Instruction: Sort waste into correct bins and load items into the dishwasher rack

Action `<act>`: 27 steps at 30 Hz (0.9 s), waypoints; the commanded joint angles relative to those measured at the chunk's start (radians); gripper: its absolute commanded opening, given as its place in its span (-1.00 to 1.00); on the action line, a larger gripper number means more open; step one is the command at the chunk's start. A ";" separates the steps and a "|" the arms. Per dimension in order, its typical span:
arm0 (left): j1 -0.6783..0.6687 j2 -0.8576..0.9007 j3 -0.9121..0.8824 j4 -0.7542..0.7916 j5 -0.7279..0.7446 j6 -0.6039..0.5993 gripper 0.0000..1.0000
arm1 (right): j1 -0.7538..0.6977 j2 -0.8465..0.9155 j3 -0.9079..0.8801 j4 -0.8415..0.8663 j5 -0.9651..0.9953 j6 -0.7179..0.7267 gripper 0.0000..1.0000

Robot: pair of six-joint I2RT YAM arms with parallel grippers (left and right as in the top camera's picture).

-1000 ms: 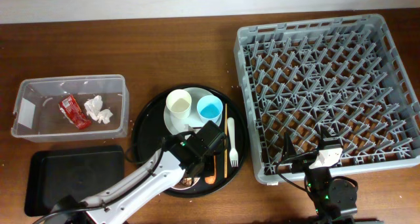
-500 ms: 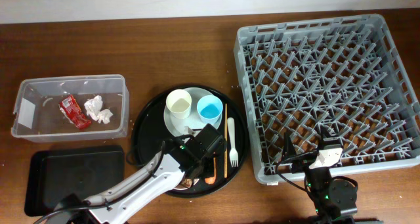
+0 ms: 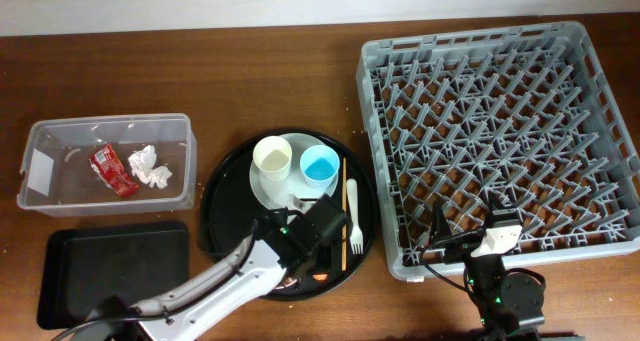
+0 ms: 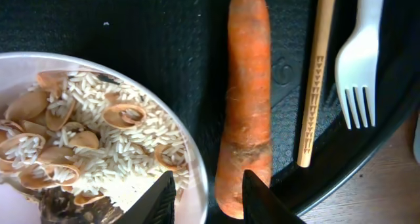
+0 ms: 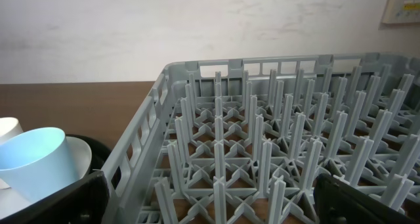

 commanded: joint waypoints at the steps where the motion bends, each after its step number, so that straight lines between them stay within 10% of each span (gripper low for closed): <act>1: -0.038 -0.008 -0.009 0.004 -0.080 -0.010 -0.34 | 0.005 -0.006 -0.005 -0.005 0.005 0.004 0.97; 19: -0.038 -0.008 -0.052 0.028 -0.085 -0.013 -0.36 | 0.005 -0.006 -0.005 -0.005 0.005 0.004 0.97; 27: -0.038 -0.008 -0.055 0.034 -0.085 -0.013 -0.72 | 0.005 -0.006 -0.005 -0.005 0.005 0.004 0.97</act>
